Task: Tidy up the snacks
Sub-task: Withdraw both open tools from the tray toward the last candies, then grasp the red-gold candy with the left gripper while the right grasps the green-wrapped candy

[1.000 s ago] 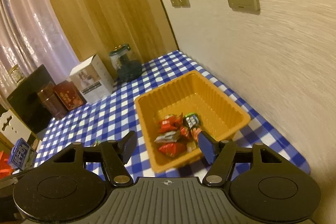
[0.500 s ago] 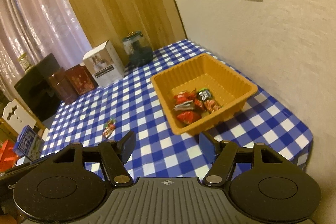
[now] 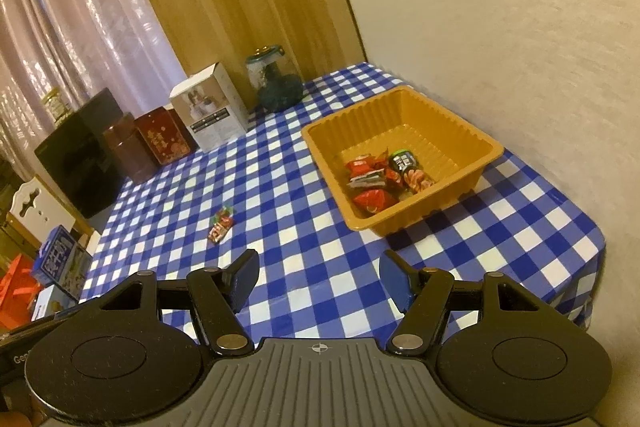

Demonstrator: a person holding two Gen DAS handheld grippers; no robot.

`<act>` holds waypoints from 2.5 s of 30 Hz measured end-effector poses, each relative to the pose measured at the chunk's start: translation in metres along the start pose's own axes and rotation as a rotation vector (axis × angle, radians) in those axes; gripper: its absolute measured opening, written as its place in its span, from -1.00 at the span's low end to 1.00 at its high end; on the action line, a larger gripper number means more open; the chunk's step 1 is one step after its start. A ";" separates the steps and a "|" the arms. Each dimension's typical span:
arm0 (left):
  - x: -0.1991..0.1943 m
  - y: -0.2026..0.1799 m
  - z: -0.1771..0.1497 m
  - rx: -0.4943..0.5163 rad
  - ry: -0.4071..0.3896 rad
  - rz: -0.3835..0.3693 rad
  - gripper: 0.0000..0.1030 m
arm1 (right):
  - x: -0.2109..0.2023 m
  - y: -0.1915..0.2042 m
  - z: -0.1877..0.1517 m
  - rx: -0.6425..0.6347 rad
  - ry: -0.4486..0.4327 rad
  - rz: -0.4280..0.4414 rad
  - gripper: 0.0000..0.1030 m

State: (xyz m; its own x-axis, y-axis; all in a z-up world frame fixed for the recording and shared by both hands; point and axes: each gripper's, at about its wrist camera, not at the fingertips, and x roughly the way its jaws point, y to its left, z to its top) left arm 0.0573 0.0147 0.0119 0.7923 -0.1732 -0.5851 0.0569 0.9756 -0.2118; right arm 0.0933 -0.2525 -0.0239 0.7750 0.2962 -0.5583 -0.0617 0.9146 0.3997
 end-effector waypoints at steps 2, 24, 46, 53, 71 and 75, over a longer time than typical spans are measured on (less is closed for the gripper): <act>0.001 0.004 0.000 -0.004 0.000 0.007 -0.11 | 0.003 0.002 -0.002 -0.003 0.008 0.003 0.29; 0.065 0.052 0.017 0.103 0.078 0.048 -0.11 | 0.075 0.032 -0.010 -0.074 0.084 0.061 0.29; 0.228 0.106 0.051 0.269 0.165 -0.019 -0.11 | 0.241 0.053 0.032 -0.205 0.176 0.083 0.05; 0.266 0.106 0.054 0.329 0.190 -0.040 -0.13 | 0.277 0.062 0.045 -0.236 0.186 0.075 0.05; 0.291 0.102 0.057 0.334 0.228 -0.108 -0.58 | 0.297 0.065 0.049 -0.233 0.198 0.049 0.05; 0.286 0.102 0.057 0.317 0.232 -0.084 -0.62 | 0.296 0.066 0.048 -0.231 0.198 0.050 0.05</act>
State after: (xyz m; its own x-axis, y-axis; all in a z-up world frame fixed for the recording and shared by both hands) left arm 0.3244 0.0727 -0.1329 0.6207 -0.2442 -0.7451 0.3284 0.9439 -0.0358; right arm 0.3490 -0.1179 -0.1281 0.6309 0.3698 -0.6820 -0.2557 0.9291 0.2673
